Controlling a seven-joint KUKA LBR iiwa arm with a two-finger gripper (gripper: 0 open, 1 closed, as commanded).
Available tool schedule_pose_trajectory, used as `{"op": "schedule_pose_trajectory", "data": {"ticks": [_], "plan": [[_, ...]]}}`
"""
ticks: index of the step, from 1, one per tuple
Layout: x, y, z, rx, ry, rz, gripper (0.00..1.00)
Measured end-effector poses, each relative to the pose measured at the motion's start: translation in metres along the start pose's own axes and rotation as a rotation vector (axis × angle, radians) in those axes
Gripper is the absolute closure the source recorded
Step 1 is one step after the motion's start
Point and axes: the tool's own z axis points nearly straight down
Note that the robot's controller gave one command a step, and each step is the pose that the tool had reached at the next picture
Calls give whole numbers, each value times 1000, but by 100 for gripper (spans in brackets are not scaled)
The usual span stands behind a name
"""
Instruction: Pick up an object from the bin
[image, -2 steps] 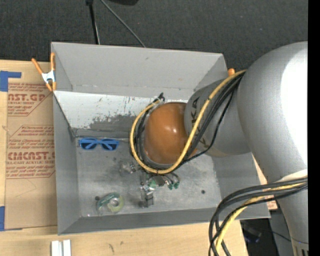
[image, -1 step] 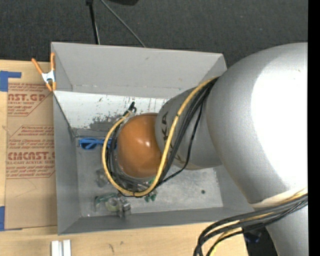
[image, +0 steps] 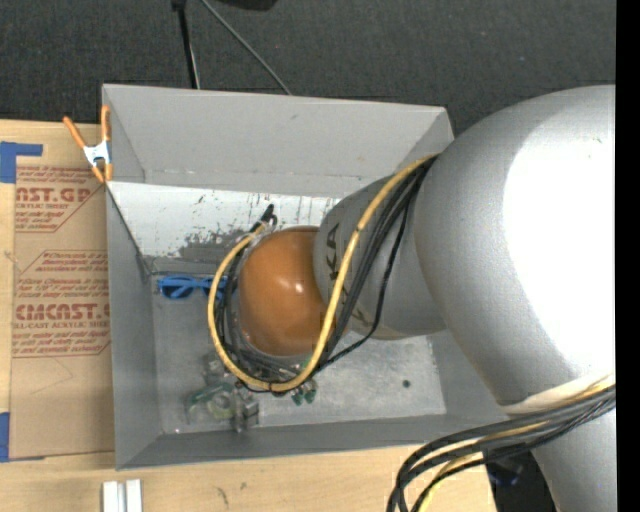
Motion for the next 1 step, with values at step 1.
{"op": "schedule_pose_trajectory", "data": {"ticks": [1], "plan": [[-4,-12,-148,2,-6,6,100]]}}
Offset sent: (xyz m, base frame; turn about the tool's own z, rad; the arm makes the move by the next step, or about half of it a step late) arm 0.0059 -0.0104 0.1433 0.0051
